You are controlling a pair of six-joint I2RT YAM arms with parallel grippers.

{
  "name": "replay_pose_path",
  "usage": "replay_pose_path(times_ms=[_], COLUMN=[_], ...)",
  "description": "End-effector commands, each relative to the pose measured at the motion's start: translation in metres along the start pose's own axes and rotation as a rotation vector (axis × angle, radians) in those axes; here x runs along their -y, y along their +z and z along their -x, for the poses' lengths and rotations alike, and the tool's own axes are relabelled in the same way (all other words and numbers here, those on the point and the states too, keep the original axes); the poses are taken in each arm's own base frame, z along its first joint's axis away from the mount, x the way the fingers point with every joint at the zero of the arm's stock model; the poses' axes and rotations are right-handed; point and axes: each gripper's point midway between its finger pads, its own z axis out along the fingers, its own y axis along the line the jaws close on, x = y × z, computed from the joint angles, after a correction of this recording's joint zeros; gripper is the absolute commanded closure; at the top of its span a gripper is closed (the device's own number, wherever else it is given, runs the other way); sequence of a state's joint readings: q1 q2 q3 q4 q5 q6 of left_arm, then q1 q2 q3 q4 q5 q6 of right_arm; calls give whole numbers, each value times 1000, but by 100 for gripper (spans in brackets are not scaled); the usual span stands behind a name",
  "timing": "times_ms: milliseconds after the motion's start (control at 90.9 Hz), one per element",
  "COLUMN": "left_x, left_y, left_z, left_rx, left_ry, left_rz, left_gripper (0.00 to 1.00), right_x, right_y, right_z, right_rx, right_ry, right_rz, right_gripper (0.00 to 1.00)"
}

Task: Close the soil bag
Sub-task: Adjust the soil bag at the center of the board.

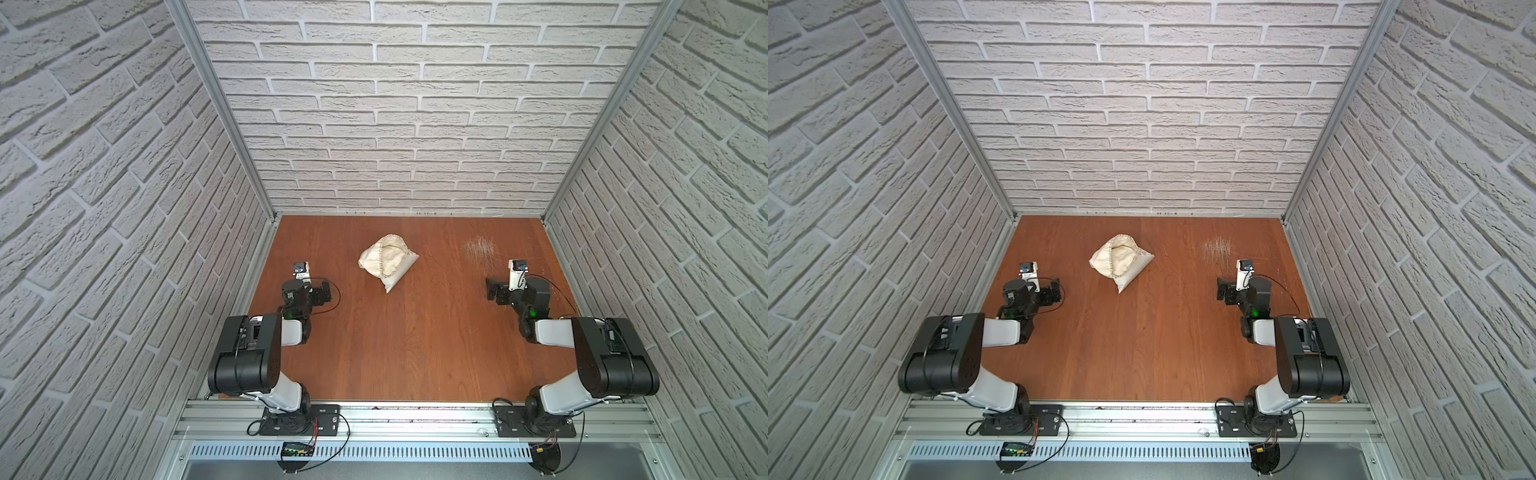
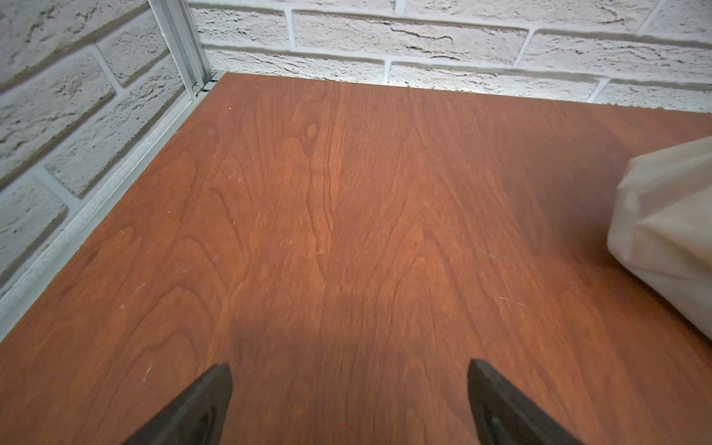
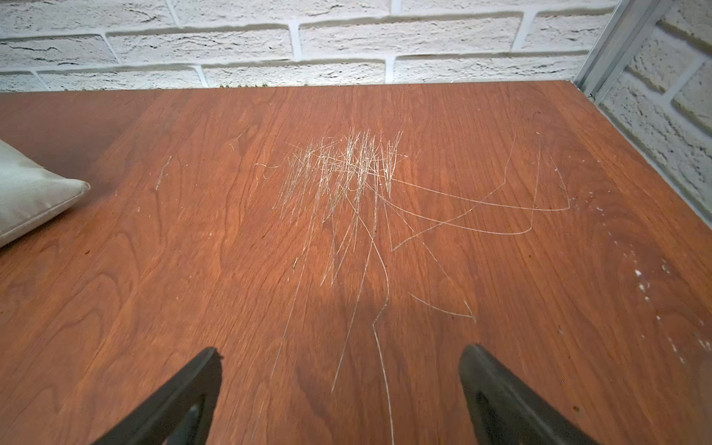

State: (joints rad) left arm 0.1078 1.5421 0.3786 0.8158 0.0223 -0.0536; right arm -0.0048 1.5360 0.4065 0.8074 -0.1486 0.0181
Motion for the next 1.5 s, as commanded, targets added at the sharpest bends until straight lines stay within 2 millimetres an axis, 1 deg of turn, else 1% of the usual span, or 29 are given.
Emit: replay_pose_path(times_ms=[0, 517, 572, 616, 638, 649, 671, 682, 704, 726, 748, 759, 803, 836, 847, 913, 946, 979, 1012, 1078, 1111, 1254, 1320, 1408, 1485], left_x=[0, 0, -6, -11, -15, -17, -22, -27, -38, -45, -47, -47, -46, -49, -49, -50, -49, -47, -44, -39, -36, -4, 9, 20, 39], left_y=[3, 2, 3, 3, 4, 4, 3, 4, 0, -1, 0, 0, 0, -4, -5, -20, -28, -35, -42, -54, -58, -71, -76, -78, -79], left_z=[17, 17, 18, 24, 24, 29, 26, 33, 28, 26, 33, 33, 34, 35, 34, 40, 43, 47, 53, 60, 68, 99, 109, 116, 121], left_rx=[51, 52, 30, 13, -25, -32, -100, -108, -183, -236, -261, -276, -305, -308, -310, -254, -224, -196, -179, -191, -193, -205, -215, -250, -288], left_ry=[-5, -10, -21, -28, -31, -40, -59, -72, -91, -99, -95, -93, -91, -116, -126, -199, -237, -278, -309, -375, -396, -466, -485, -498, -469], left_rz=[-2, -7, 36, 73, 100, 115, 153, 187, 263, 310, 327, 328, 330, 350, 357, 367, 359, 336, 311, 269, 244, 56, -12, -44, -131], left_gripper=[2, 2, 2, 2, 2, 2, 2, 2, 2, 2, 2, 2, 2, 2, 2, 2, 2, 2, 2, 2, 2, 2, 2, 2, 2], right_x=[1, 1, 1, 3, 7, 9, 15, 18, 22, 27, 31, 32, 35, 36, 36, 34, 30, 22, 12, -2, -9, -48, -66, -81, -90], right_y=[1, 1, 1, 0, 0, 0, -1, -1, -3, -4, -6, -6, -8, -10, -11, -15, -18, -19, -22, -30, -34, -57, -66, -72, -74], right_z=[9, 9, 9, 9, 11, 12, 15, 14, 18, 23, 27, 33, 41, 49, 49, 62, 61, 70, 70, 73, 75, 82, 85, 86, 84], right_rx=[31, 28, 28, 32, 38, 39, 35, 19, 9, -14, -37, -37, -81, -108, -124, -192, -238, -251, -277, -300, -308, -327, -332, -347, -370], right_ry=[-7, -6, -6, -6, 0, 6, 20, 29, 40, 54, 68, 71, 99, 134, 145, 231, 274, 308, 338, 387, 407, 419, 408, 404, 401], right_rz=[-6, -5, -4, -16, -43, -60, -96, -114, -144, -173, -197, -205, -229, -242, -243, -251, -244, -203, -162, -108, -79, 41, 84, 116, 138], right_gripper=[0, 0, 0, 0, 0, 0, 0, 0, 0, 0, 0, 0, 0, 1, 1, 1, 1, 1, 1, 1, 1, 1, 1, 1, 1])
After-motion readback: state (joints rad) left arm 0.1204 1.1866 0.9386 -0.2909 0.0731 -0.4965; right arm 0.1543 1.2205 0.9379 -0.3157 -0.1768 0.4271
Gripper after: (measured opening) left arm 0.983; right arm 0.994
